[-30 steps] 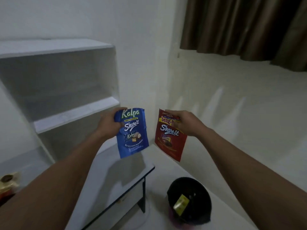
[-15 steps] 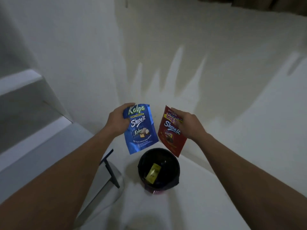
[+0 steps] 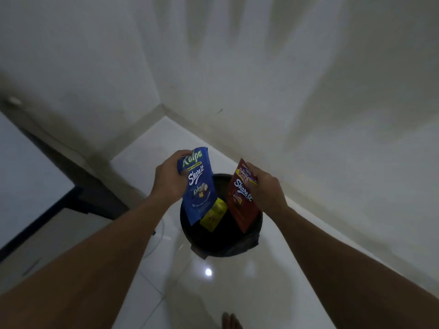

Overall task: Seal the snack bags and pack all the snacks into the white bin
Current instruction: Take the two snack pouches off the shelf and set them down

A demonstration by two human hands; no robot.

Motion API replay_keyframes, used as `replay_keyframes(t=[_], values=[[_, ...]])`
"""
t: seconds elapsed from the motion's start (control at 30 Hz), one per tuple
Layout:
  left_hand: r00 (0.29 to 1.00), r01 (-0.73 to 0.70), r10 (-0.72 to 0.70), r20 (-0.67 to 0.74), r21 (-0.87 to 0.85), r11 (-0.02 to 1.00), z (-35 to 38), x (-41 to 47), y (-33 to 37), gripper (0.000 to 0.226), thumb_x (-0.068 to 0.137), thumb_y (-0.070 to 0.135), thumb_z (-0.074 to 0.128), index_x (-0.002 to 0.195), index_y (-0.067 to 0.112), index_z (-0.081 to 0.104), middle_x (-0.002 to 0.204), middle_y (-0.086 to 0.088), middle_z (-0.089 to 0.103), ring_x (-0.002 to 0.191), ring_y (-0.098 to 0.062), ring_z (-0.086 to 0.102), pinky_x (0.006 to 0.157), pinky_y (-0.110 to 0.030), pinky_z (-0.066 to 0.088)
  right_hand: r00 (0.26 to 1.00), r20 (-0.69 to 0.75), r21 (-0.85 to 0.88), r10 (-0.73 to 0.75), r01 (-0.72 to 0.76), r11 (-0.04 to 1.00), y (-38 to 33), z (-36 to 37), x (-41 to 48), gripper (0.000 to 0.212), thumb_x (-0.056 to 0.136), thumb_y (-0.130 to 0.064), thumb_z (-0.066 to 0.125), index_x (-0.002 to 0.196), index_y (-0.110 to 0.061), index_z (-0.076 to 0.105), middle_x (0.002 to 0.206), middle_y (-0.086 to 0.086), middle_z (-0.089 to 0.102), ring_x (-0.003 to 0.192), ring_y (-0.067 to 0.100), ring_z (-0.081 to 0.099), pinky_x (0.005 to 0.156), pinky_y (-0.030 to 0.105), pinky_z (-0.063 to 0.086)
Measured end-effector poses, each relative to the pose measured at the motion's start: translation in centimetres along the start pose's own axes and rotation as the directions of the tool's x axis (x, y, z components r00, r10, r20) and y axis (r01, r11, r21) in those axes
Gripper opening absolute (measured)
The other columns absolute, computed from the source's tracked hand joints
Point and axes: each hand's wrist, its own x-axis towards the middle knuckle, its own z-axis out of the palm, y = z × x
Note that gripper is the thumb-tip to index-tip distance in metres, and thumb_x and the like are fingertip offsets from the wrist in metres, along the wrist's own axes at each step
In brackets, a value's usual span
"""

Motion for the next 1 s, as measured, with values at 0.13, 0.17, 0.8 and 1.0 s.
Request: replay_keyframes(t=[0.13,0.17,0.8,1.0], values=[[0.999,0.029,-0.030,0.023,0.044,0.999,5.9,0.9,-4.6,0.038,0.090,0.001,0.051,0.119,0.024,0.060,0.107,-0.002,0.069,0.090,-0.014,0.063,0.057,0.000,0.042,0.997,0.032,0.004,0.066,-0.066,0.998,5.0,5.0,1.7,0.050,0.100,-0.024,0.049,0.148,-0.036,0.041,0.133,0.004,0.063,0.111,0.023,0.064,0.087,0.026,0.048],[0.999,0.035,-0.036,0.025,0.050,0.998,7.2,1.1,-5.5,0.038,0.091,0.001,0.050,0.120,0.023,0.059,0.108,-0.003,0.069,0.089,-0.014,0.062,0.056,0.000,0.042,0.997,0.038,-0.002,0.062,-0.062,0.998,5.8,5.9,2.0,0.047,0.101,-0.027,0.046,0.147,-0.035,0.042,0.133,0.004,0.063,0.113,0.024,0.063,0.088,0.025,0.044],[0.985,0.145,-0.157,0.078,0.146,0.979,1.4,-2.4,0.1,0.051,0.090,0.030,0.068,0.138,0.020,0.053,0.125,-0.012,0.063,0.114,-0.025,0.060,0.100,-0.031,0.046,0.979,0.131,-0.285,-0.155,0.187,0.940,-4.6,-3.4,0.6,0.048,0.100,-0.031,0.047,0.144,-0.014,0.047,0.138,0.013,0.055,0.128,0.031,0.051,0.105,0.038,0.043],[0.996,0.087,-0.090,-0.006,0.306,0.948,-12.1,-8.0,6.1,0.059,0.092,0.039,0.062,0.144,0.017,0.046,0.140,-0.008,0.055,0.127,-0.025,0.052,0.108,-0.033,0.040,0.946,0.121,-0.382,-0.300,0.324,0.866,-16.1,-10.3,-5.8,0.052,0.101,-0.038,0.046,0.143,-0.006,0.046,0.139,0.015,0.053,0.128,0.031,0.050,0.104,0.038,0.042]])
